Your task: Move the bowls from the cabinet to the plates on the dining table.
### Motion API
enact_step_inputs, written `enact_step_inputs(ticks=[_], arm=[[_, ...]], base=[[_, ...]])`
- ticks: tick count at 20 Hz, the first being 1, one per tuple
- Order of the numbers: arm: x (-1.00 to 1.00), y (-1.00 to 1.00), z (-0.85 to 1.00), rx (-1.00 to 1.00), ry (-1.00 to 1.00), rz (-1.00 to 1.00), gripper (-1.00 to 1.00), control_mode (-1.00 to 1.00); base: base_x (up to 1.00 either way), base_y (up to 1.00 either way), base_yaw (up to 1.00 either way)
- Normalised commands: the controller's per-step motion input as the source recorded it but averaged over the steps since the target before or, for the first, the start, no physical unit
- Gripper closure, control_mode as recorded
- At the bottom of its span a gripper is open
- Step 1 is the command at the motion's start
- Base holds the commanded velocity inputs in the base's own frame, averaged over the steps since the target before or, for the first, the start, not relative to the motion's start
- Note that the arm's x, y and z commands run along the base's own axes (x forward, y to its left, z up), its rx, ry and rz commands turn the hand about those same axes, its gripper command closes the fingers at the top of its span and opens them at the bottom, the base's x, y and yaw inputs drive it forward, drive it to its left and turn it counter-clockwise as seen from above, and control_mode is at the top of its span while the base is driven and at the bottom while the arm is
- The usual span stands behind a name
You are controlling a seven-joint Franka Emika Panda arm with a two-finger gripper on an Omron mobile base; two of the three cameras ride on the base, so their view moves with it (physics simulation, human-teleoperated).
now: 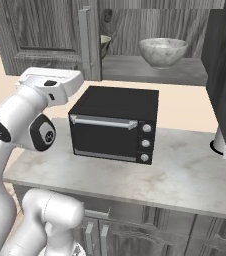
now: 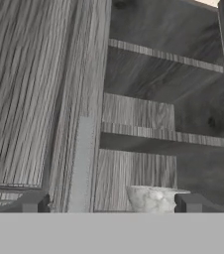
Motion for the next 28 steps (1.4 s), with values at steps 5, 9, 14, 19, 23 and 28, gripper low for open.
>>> enact_step_inputs(ticks=[5,9,14,19,23,28], arm=[[0.48,0.1,-0.06,0.0,0.02,0.05,-1.0,-1.0],[0.41,0.15,-0.08,0.0,0.0,0.05,-1.0,-1.0],[0.37,0.12,-0.09,-0.01,0.0,0.04,-1.0,-1.0],[0.3,0.01,-0.06,0.0,0.0,0.02,-1.0,-1.0],[0.32,0.0,-0.06,0.0,0.0,0.02,-1.0,-1.0],[0.27,-0.06,-0.01,0.03,0.01,0.01,-1.0,-1.0]], base=[[0.0,0.0,0.0],[0.0,0.0,0.0],[0.0,0.0,0.0],[0.0,0.0,0.0],[0.0,0.0,0.0],[0.0,0.0,0.0]])
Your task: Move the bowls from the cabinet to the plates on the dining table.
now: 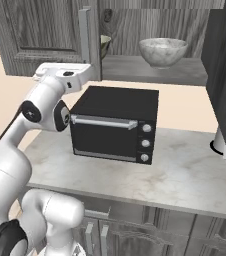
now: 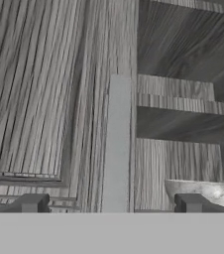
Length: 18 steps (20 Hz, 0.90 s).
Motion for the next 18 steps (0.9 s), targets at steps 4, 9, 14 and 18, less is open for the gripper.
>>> enact_step_inputs(ticks=[4,9,14,18], arm=[[0.29,-0.06,0.0,0.04,0.04,0.01,-1.0,-1.0],[0.32,-0.04,0.0,0.03,0.06,0.02,-1.0,-1.0],[0.34,-0.09,0.0,0.04,0.05,0.04,-1.0,-1.0],[0.32,-0.08,0.0,0.05,0.03,0.05,-1.0,-1.0]], base=[[0.0,0.0,0.0],[0.0,0.0,0.0],[0.0,0.0,0.0],[0.0,0.0,0.0]])
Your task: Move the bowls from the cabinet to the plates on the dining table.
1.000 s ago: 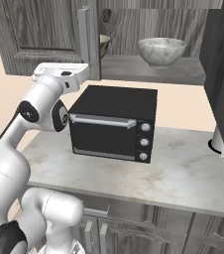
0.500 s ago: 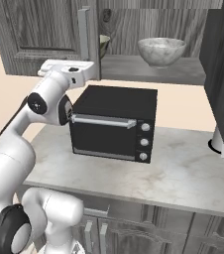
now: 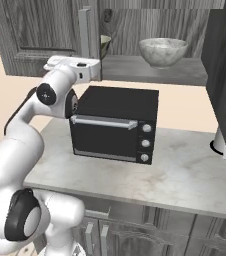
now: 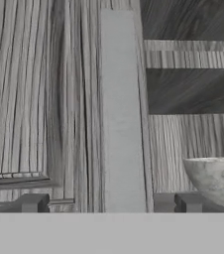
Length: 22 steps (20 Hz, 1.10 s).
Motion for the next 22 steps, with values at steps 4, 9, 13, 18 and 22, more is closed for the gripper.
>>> enact_step_inputs(ticks=[4,9,13,18,22], arm=[[0.31,-0.04,0.0,0.04,0.0,0.05,-1.0,-1.0],[0.28,0.0,-0.03,0.01,-0.03,0.02,-1.0,-1.0],[0.33,0.0,-0.05,-0.01,-0.05,0.0,-1.0,-1.0],[0.34,0.01,-0.03,-0.01,-0.05,0.0,-1.0,-1.0],[0.35,0.11,-0.05,-0.01,-0.04,0.0,1.0,-1.0]], base=[[0.0,0.0,0.0],[0.0,0.0,0.0],[0.0,0.0,0.0],[0.0,0.0,0.0],[0.0,0.0,0.0]])
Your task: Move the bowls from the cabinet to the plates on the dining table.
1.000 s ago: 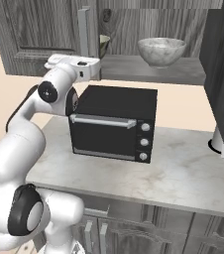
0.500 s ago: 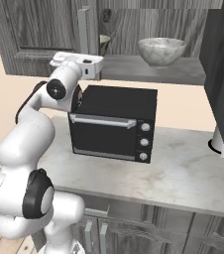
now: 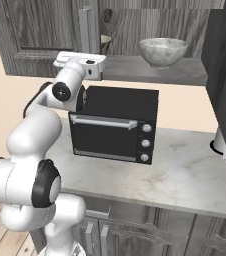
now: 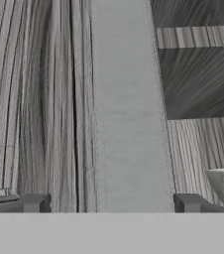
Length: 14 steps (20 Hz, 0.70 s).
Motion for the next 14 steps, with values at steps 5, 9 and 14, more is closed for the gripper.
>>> enact_step_inputs(ticks=[5,9,14], arm=[[0.38,0.09,-0.06,0.0,-0.02,0.0,1.0,-1.0],[0.41,0.0,-0.07,0.0,0.0,0.0,1.0,-1.0],[0.1,0.11,-0.1,0.01,0.05,0.0,1.0,-1.0]], base=[[0.0,0.0,0.0],[0.0,0.0,0.0],[0.0,0.0,0.0]])
